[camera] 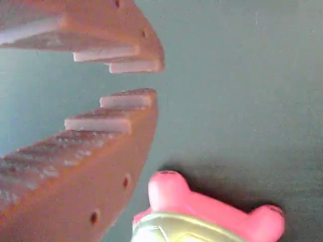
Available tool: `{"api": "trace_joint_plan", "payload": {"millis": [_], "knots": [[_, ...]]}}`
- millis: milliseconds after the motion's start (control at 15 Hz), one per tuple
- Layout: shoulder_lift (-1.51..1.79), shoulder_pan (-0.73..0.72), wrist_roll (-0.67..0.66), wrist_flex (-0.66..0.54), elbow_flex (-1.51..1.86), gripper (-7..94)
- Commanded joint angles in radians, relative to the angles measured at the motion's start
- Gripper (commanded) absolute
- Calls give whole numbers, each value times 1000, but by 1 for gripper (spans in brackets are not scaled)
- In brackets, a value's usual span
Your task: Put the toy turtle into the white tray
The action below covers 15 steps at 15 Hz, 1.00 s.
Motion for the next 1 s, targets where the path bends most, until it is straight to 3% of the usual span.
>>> {"api": "trace_joint_plan", "payload": {"millis": [0,133,333,600,733,933], "knots": [[-138,14,2,48,-293,0],[-301,9,9,106,-476,1],[-511,32,60,222,-810,13],[-588,67,87,256,-960,35],[-634,77,124,299,-1014,40],[-683,81,158,364,-1048,62]]}}
